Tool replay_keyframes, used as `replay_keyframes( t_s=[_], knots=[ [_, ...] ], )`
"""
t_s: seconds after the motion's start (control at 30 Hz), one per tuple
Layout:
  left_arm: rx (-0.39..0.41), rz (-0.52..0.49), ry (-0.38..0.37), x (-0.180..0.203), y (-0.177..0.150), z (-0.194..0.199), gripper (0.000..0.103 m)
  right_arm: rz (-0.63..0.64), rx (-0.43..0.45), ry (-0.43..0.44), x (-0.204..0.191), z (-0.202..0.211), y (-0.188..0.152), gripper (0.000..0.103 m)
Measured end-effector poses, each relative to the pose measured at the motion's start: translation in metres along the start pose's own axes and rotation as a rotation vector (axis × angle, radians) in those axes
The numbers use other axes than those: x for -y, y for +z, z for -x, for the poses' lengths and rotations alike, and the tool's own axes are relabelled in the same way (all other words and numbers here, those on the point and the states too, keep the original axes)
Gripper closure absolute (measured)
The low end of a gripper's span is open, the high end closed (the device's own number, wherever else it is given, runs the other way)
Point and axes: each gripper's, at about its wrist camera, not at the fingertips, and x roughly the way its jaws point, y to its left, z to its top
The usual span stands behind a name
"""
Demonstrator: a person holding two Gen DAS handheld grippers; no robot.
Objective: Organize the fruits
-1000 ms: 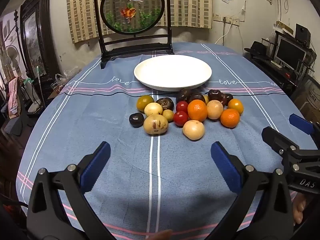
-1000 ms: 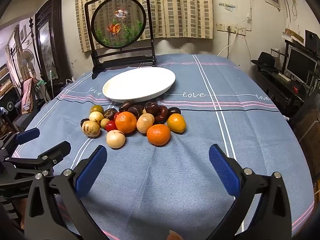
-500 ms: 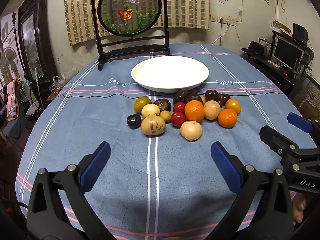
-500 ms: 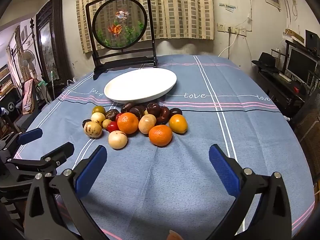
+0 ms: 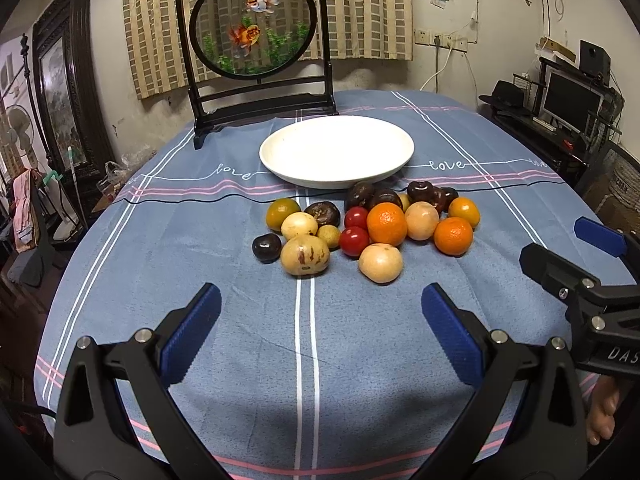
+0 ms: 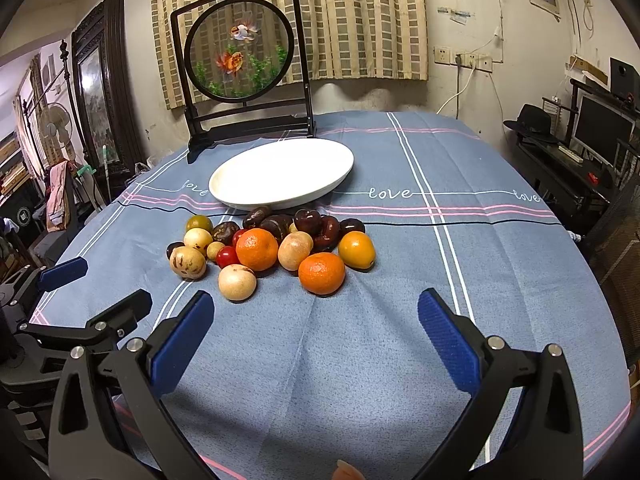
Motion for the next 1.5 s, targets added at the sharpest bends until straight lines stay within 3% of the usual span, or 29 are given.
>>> replay_keyframes(
  t_s=[0.2, 0.53, 1.5],
  knots=[
    [-0.009, 0.044, -0.029, -0.0066, 0.0007, 0.0014, 0.002, -0.015, 0.001, 0.018, 0.0029, -0.0022, 0.0029, 0.001],
    [-0.012, 0.041, 0.005, -0.0055, -0.0019, 0.0002, 0.002, 0.001, 0.001, 0.018, 0.003, -0.0036, 0.0007, 0.001],
    [-0.014, 0.04, 0.009, -0.0053, -0.0036, -0.0011, 0.002, -0.002, 0.002, 0.019, 0.0027, -0.006, -0.0015, 0.001]
  ],
)
